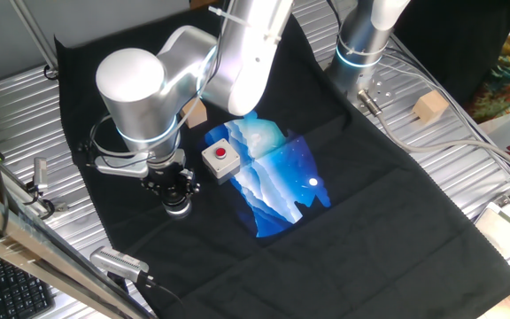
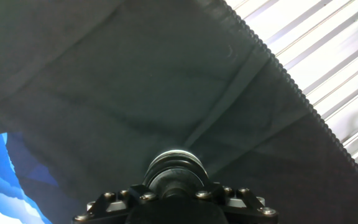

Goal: Screw the lid onto the jar

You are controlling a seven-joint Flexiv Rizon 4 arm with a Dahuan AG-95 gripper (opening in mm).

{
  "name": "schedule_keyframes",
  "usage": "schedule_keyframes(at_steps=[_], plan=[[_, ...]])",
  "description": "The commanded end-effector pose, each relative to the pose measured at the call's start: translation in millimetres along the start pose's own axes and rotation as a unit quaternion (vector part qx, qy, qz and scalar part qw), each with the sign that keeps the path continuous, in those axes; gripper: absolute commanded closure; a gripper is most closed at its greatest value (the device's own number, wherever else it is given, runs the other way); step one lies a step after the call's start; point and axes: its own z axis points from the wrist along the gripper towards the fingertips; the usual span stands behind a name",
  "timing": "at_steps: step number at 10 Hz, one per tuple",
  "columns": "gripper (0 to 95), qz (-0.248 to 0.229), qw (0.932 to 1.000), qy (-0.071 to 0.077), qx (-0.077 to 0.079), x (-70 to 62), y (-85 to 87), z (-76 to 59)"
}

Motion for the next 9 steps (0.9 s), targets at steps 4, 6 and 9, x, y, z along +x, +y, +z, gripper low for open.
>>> schedule_keyframes(at_steps=[4,6,9], plan=[[95.0,0.007,1.0,-0.003,-0.002,-0.1,0.5,-0.1],[95.0,0.008,1.0,-0.003,-0.003,-0.1,0.5,-0.1],[95.0,0.011,0.9999,-0.005,-0.004,-0.1,0.5,-0.1]])
